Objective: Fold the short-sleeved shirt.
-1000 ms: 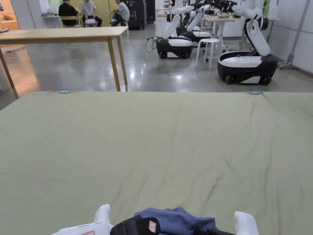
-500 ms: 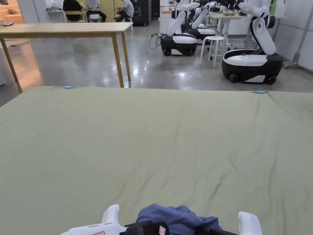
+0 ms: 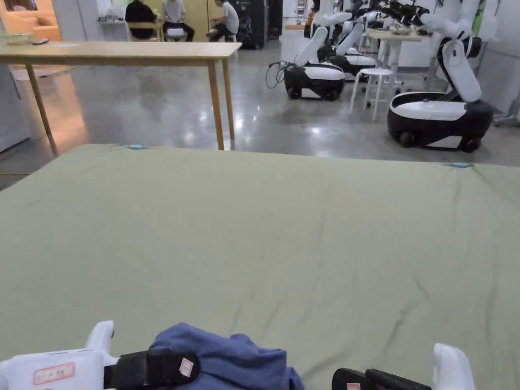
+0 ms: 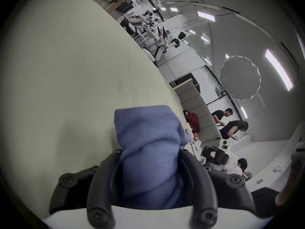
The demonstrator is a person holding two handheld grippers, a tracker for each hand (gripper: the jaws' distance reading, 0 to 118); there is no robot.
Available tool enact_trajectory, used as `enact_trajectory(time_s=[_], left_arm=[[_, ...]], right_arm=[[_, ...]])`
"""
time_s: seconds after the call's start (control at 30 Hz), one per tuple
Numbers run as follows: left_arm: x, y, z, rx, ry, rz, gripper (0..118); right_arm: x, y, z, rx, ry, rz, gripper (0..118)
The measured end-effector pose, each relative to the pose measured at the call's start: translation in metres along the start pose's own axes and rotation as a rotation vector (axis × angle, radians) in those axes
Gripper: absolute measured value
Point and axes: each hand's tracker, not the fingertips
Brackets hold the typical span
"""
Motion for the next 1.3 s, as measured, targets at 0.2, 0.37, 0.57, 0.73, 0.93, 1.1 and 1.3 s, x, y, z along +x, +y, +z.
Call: enact_trajectory(time_s=[0.2,0.37,0.57,0.73,0.93,1.1,1.3], left_arm=[[-0.068,0.063,0.114,0.034,0.159,-0.041,42],[-0.118,0.11,0.188,0.088,0.313,-0.036,42],[-0.136,0.111,0.195,0.079,0.314,-0.001,42],[-0.136,0.111,0.188,0.087,0.394,0.017,118],[-0.069,0.123,0.209,0.23,0.448,-0.048,118],[0.0,0.099,0.207,0.36,0.357,-0.111,117],[0.089,0.017,0.129,0.508,0.348,-0.215,74]], right_arm=[[-0.012,0.001,-0.013,-0.024,-0.033,0.032,0],[-0.007,-0.003,-0.02,-0.036,-0.062,0.02,0],[0.003,-0.006,-0.028,-0.063,-0.109,0.002,0],[0.004,-0.002,-0.027,-0.06,-0.128,-0.006,0],[0.0,0.008,-0.009,-0.025,-0.105,0.027,0],[0.0,0.008,0.021,0.033,-0.102,0.038,0],[0.004,0.007,0.07,0.055,-0.19,0.118,0]])
